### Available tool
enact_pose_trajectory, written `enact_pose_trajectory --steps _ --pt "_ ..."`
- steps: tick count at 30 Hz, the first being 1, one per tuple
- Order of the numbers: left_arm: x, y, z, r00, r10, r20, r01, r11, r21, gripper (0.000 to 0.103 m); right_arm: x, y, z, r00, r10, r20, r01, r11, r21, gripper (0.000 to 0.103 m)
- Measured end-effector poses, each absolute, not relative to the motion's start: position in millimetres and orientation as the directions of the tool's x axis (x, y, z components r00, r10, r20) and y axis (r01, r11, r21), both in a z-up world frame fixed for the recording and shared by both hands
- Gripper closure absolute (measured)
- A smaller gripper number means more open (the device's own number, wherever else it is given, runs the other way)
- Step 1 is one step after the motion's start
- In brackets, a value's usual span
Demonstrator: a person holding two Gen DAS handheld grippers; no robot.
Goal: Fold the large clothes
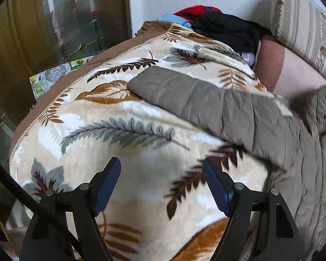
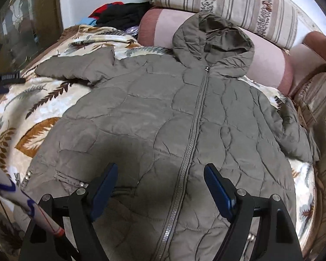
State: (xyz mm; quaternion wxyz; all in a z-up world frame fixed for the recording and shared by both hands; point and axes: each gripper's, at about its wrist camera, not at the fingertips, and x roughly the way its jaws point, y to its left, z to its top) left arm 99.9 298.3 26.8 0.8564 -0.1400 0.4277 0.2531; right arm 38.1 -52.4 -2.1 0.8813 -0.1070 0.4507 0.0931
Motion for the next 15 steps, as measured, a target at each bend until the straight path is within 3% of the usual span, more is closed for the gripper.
enact_pose_trajectory --steps 10,15 --pt "140 370 3 0.498 0.275 -0.822 -0.606 0.789 -0.103 0.026 51 -78 -19 0.536 0.001 -0.844 -0.142 0.986 -0.089 0.018" --pt "153 411 -10 0.512 0.212 -0.833 -0.618 0.764 -0.186 0.026 53 -71 -28 0.518 -0.012 -0.855 -0.170 0.979 -0.117 0.018"
